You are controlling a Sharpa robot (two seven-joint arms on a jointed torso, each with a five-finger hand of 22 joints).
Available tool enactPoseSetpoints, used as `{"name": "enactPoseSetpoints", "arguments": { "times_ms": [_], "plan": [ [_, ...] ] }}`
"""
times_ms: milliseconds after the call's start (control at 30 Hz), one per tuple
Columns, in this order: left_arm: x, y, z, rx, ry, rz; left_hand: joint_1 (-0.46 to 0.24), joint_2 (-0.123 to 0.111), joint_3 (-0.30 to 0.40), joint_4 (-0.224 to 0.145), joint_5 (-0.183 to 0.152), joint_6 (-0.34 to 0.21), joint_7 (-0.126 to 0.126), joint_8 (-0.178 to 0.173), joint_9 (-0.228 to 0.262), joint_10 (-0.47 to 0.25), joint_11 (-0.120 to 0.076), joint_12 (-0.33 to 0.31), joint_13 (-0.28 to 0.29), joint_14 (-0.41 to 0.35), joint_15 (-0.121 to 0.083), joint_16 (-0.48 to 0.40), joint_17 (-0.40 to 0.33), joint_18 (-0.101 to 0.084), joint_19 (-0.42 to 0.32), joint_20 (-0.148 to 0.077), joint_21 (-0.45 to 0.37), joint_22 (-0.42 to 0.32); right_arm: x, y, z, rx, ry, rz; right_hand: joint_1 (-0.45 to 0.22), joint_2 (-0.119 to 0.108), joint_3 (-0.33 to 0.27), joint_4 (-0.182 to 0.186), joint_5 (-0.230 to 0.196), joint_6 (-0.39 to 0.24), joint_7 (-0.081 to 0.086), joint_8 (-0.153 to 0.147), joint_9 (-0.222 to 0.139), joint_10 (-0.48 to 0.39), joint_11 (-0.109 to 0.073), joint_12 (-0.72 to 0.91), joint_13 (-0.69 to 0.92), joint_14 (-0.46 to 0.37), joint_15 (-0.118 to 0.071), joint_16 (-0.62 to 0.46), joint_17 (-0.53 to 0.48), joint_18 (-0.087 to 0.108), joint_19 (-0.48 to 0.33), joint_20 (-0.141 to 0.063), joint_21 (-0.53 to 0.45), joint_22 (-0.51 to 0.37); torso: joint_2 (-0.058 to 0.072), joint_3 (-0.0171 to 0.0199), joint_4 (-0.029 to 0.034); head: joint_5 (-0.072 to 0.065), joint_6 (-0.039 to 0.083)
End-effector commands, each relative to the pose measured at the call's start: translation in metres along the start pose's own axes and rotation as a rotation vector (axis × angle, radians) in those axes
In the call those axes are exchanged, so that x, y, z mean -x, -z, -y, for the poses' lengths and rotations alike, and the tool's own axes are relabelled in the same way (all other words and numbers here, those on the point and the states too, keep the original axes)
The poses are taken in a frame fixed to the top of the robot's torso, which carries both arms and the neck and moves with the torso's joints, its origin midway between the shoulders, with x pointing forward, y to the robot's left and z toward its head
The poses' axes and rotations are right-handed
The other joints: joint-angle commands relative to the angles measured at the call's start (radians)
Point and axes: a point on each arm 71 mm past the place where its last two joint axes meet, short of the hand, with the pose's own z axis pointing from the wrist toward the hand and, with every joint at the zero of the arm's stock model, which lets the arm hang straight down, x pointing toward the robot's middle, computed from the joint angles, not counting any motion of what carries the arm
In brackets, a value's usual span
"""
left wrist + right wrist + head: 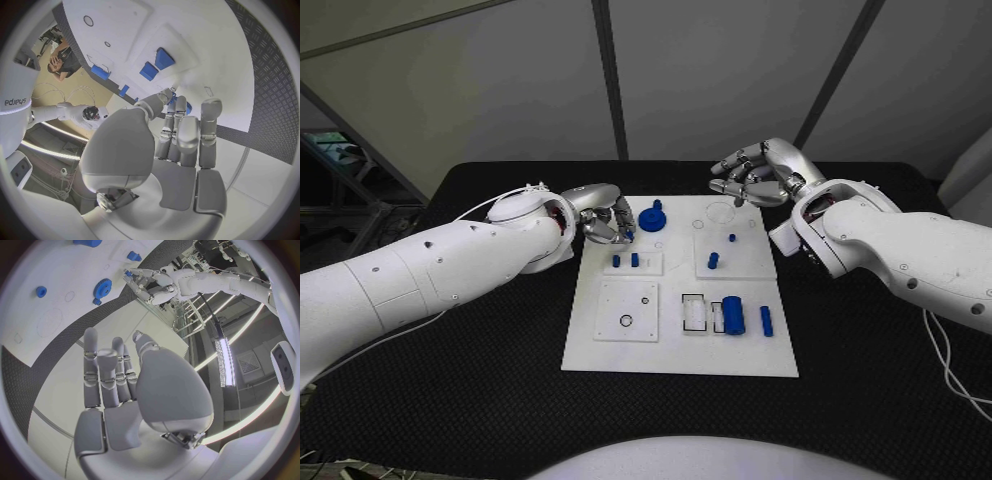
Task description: Assemble the parts on the task board
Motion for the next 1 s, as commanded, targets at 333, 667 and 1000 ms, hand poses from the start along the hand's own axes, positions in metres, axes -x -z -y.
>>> {"name": "enactPoseSetpoints", "arguments": {
  "times_ms": [333,667,1000],
  "plan": [
    [-0.0035,-0.0024,-0.0010,0.011,0.004,-0.028,-0.008,0.003,0.000,-0.002,-0.003,0.008,0.002,-0.001,0.001,0.007,-0.002,-0.005,-0.002,0.005,-0.002,0.001,-0.005,-0.017,0.007,0.001,0.004,0.000,-0.0003,-0.0002,-0.0020,0.011,0.001,-0.004,0.004,-0.009,0.007,0.000,0.003,-0.002,-0.003,0.004,-0.001,-0.004,0.000,-0.007,-0.001,-0.006,-0.003,-0.003,-0.001,0.012,0.007,0.001,-0.004,-0.001,-0.001,-0.0003,0.0008,0.000,-0.001],
    [-0.0050,-0.0025,-0.0016,0.016,0.005,-0.041,-0.006,0.004,0.001,-0.003,-0.002,0.008,0.002,-0.003,0.000,0.009,-0.002,-0.008,-0.003,0.003,-0.002,-0.001,-0.008,-0.017,0.007,0.001,0.003,0.001,-0.0002,-0.0002,-0.0019,0.010,0.001,-0.005,0.004,-0.009,0.007,0.000,0.003,-0.002,-0.003,0.004,-0.001,-0.004,0.000,-0.007,-0.001,-0.006,-0.003,-0.003,-0.001,0.012,0.007,0.001,-0.004,-0.001,0.000,-0.0002,0.0012,-0.001,-0.002],
    [-0.0061,-0.0030,-0.0009,0.014,0.005,-0.049,-0.005,0.005,0.001,-0.003,-0.002,0.009,0.002,-0.004,0.000,0.010,-0.002,-0.009,-0.003,0.003,-0.002,-0.001,-0.008,-0.017,0.006,0.001,0.002,0.000,-0.0003,-0.0003,-0.0018,0.010,0.001,-0.005,0.004,-0.009,0.007,0.000,0.003,-0.002,-0.003,0.004,-0.001,-0.004,0.000,-0.007,-0.001,-0.006,-0.003,-0.003,-0.001,0.012,0.007,0.001,-0.004,-0.001,-0.001,-0.0001,0.0008,-0.001,-0.003]
  ]
}}
